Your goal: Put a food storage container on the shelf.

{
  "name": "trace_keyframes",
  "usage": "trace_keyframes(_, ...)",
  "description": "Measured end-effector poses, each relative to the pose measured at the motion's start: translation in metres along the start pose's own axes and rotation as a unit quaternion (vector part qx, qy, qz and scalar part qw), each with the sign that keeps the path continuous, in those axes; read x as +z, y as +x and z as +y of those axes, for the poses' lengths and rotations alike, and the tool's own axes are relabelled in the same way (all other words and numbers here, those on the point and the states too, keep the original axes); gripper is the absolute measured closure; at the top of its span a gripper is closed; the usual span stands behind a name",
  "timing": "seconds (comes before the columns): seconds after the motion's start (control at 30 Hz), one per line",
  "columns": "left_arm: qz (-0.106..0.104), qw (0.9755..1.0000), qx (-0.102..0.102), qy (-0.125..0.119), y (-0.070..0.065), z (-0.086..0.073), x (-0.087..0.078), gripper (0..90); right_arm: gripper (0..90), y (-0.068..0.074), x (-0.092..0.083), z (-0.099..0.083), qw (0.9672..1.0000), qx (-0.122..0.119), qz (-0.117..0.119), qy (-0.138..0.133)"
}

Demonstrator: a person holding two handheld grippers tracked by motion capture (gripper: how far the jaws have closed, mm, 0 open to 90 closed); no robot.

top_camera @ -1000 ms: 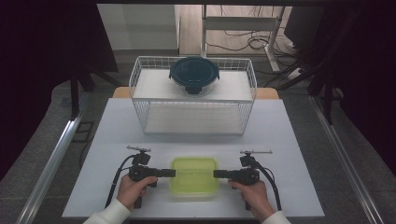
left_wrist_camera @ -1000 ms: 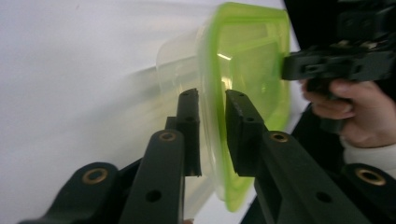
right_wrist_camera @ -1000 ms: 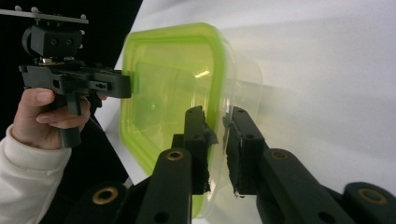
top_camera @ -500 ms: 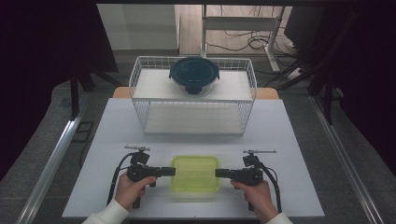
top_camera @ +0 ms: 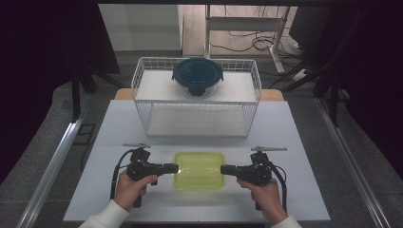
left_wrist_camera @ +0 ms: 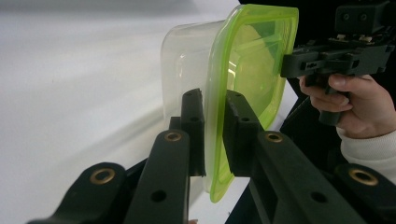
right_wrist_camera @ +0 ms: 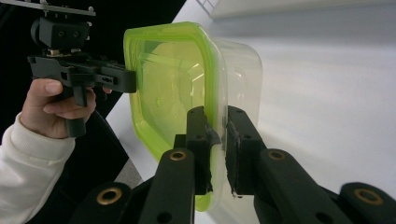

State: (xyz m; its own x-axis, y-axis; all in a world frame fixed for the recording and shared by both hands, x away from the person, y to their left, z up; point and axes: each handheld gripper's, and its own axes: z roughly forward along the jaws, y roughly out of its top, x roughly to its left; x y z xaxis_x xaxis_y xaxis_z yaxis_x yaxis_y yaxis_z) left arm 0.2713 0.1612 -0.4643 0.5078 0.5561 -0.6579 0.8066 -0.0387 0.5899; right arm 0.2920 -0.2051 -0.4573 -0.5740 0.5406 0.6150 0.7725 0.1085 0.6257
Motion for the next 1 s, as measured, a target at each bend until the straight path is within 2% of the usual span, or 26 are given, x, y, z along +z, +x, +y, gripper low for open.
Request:
trace_keyframes(0.23, -0.004, 0.9998, 0.011, -0.013, -0.003, 0.016, -0.01, 80.4, 79.8, 0.011, -0.004, 0.02, 0.9997, -0.02, 0.003, -0.011)
trace_keyframes(0.33, -0.005, 0.9996, 0.024, -0.016, -0.01, 0.033, -0.017, 80.4, 79.8, 0.016, -0.008, 0.032, 0.9994, -0.029, 0.004, -0.018)
trace_keyframes(0.37, -0.005, 0.9996, 0.024, -0.016, -0.01, 0.033, -0.017, 80.4, 79.8, 0.016, -0.008, 0.032, 0.9994, -0.029, 0.004, -0.018)
trace_keyframes(0.43, -0.002, 0.9992, 0.035, -0.022, -0.017, 0.048, -0.024, 80.5, 79.8, 0.022, -0.012, 0.046, 0.9989, -0.04, 0.004, -0.026)
trace_keyframes(0.5, -0.002, 0.999, 0.036, -0.026, -0.019, 0.052, -0.025, 80.5, 79.8, 0.024, -0.014, 0.051, 0.9986, -0.044, 0.004, -0.029)
trace_keyframes(0.53, -0.002, 0.9986, 0.042, -0.033, -0.024, 0.061, -0.031, 80.4, 79.8, 0.029, -0.017, 0.062, 0.9981, -0.051, 0.005, -0.036)
trace_keyframes(0.57, -0.002, 0.9986, 0.042, -0.033, -0.024, 0.061, -0.031, 80.4, 79.8, 0.029, -0.017, 0.062, 0.9981, -0.051, 0.005, -0.036)
trace_keyframes(0.6, 0.001, 0.9981, 0.048, -0.04, -0.03, 0.072, -0.037, 80.4, 79.8, 0.034, -0.02, 0.073, 0.9975, -0.058, 0.005, -0.04)
trace_keyframes(0.8, 0.001, 0.9958, 0.07, -0.059, -0.047, 0.101, -0.056, 80.5, 79.8, 0.056, -0.032, 0.105, 0.9947, -0.087, 0.003, -0.055)
trace_keyframes(1.0, 0.001, 0.9934, 0.086, -0.075, -0.056, 0.131, -0.069, 80.8, 79.8, 0.073, -0.042, 0.137, 0.9925, -0.102, 0.001, -0.067)
